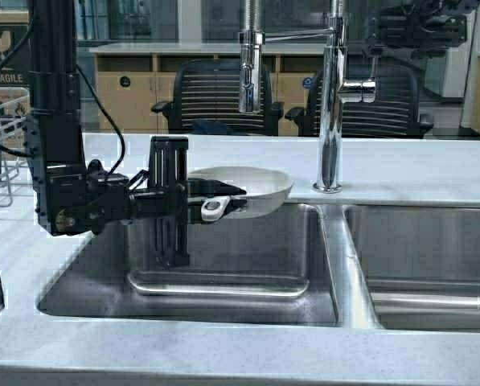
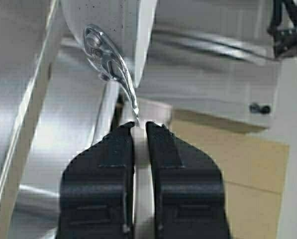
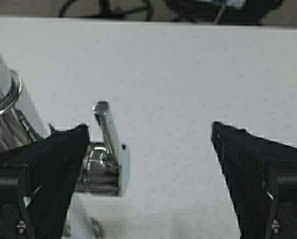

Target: Wash the pan

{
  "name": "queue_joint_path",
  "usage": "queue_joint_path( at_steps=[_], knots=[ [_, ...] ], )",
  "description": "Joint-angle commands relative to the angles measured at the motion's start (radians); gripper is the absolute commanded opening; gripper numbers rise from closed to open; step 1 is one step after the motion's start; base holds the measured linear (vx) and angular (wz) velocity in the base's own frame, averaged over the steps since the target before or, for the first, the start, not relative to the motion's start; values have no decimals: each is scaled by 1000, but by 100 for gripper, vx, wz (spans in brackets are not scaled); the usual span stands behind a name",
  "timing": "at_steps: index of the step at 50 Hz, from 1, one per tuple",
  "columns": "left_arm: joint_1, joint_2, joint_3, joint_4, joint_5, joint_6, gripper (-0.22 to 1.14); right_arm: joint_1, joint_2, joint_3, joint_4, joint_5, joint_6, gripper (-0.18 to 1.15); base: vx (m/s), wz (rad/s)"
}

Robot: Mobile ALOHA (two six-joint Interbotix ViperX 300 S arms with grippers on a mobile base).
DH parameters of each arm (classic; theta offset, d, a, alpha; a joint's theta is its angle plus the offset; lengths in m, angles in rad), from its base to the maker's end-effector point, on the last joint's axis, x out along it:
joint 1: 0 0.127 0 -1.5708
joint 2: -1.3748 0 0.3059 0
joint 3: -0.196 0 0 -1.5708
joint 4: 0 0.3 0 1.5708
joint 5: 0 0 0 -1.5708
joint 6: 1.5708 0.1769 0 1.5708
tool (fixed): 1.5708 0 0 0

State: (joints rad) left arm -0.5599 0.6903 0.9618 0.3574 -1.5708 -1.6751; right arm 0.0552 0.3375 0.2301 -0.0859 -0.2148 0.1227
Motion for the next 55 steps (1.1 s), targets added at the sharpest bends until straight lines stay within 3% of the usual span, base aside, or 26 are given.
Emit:
queue_joint_path(
  at_steps=[1, 23, 55],
  knots=[
    [-3, -35, -3, 0, -20, 17, 2, 5, 41, -115, 0, 55, 2, 104, 0, 0],
    [-2, -34, -6, 0, -20, 17, 2, -5, 143, -250, 6, 179, 5, 104, 0, 0],
    [-2, -34, -8, 3, -18, 17, 2, -178, 89, -187, 92, 207, 95, 104, 0, 0]
  ],
)
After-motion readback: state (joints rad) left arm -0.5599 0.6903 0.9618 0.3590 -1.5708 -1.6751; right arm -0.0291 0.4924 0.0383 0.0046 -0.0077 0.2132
